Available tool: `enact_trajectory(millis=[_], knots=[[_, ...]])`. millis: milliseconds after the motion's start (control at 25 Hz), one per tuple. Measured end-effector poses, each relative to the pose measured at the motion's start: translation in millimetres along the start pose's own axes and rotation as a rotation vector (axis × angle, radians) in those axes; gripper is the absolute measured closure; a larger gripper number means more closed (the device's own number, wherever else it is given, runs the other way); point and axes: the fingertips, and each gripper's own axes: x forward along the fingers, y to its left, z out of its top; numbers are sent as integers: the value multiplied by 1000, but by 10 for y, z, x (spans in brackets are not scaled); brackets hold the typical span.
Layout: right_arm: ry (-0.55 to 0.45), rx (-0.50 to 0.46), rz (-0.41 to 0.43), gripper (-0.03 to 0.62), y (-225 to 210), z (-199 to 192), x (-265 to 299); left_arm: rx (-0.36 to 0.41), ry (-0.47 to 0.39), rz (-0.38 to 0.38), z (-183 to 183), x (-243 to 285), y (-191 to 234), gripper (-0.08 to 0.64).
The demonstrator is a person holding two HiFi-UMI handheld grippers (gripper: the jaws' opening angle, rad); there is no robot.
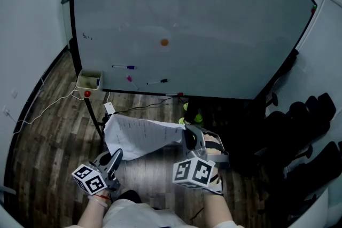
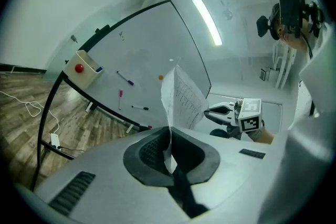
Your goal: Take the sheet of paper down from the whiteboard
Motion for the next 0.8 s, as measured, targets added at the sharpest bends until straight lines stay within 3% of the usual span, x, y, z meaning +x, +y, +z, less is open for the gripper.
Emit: enact_trajectory(millis=[800], knots=[[48,66,104,565,379,166,153,-30,83,-64,80,-120,308,545]])
